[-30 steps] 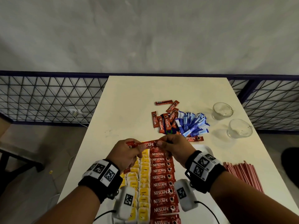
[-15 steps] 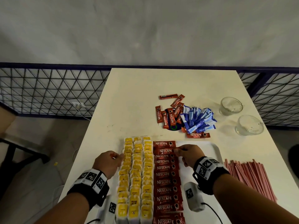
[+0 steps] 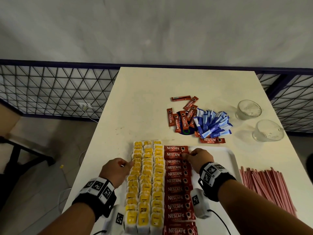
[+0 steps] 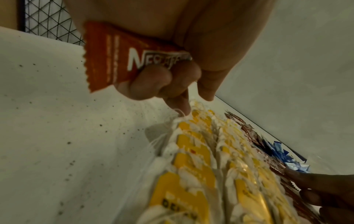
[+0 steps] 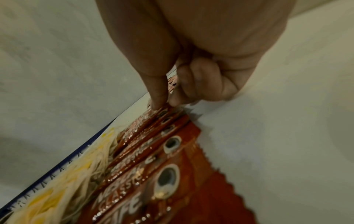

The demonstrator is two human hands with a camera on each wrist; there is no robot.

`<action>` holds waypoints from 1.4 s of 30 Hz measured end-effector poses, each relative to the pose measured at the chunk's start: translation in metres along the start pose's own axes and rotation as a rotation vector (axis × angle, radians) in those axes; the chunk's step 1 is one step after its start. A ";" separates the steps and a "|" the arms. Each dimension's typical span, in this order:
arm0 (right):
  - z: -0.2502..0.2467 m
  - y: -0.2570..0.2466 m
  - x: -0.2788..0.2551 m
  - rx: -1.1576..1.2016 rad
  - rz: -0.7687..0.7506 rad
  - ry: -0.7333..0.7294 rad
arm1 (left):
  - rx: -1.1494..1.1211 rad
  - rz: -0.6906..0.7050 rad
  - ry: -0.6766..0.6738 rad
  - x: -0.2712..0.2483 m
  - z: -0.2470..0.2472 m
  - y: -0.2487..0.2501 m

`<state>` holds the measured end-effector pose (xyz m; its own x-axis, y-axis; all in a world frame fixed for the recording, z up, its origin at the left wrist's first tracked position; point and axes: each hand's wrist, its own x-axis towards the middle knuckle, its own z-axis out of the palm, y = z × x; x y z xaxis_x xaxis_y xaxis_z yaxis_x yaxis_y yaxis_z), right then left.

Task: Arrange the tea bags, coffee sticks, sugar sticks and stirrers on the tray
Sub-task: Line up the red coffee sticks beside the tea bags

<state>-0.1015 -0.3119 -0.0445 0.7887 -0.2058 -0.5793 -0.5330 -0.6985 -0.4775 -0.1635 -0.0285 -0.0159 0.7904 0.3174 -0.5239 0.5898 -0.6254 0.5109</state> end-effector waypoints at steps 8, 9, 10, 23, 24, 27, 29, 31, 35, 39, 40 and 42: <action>0.001 -0.002 -0.001 -0.023 -0.004 0.005 | -0.057 -0.029 -0.039 -0.008 -0.002 0.005; 0.001 -0.002 -0.002 -0.022 -0.002 0.002 | -0.065 -0.034 -0.043 -0.010 -0.002 0.006; 0.000 -0.002 -0.003 -0.021 0.002 0.001 | -0.061 -0.038 -0.043 -0.012 -0.003 0.007; -0.012 -0.089 -0.093 0.048 -0.825 -0.285 | -0.765 0.047 -0.519 -0.055 -0.012 0.081; -0.011 -0.090 -0.094 0.062 -0.840 -0.274 | -0.772 0.068 -0.539 -0.056 -0.011 0.086; -0.013 -0.086 -0.091 0.191 -0.805 -0.212 | -0.752 0.153 -0.587 -0.055 -0.016 0.090; -0.018 -0.081 -0.085 0.326 -0.740 -0.144 | -0.683 0.237 -0.568 -0.053 -0.021 0.083; -0.026 -0.076 -0.080 0.450 -0.668 -0.136 | -0.614 0.291 -0.485 -0.051 -0.024 0.077; -0.032 -0.064 -0.076 0.605 -0.534 -0.264 | -0.614 0.319 -0.338 -0.047 -0.022 0.074; -0.031 -0.058 -0.074 0.883 -0.430 -0.385 | -0.622 0.345 -0.307 -0.044 -0.018 0.080; -0.032 -0.057 -0.074 0.874 -0.432 -0.377 | -0.608 0.352 -0.289 -0.043 -0.016 0.081; -0.034 -0.053 -0.071 0.819 -0.433 -0.328 | -0.557 0.369 -0.268 -0.042 -0.012 0.083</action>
<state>-0.1192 -0.2830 0.0446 0.9079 0.2426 -0.3420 -0.3633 0.0481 -0.9304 -0.1461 -0.0857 0.0567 0.9288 -0.0746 -0.3629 0.3455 -0.1793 0.9211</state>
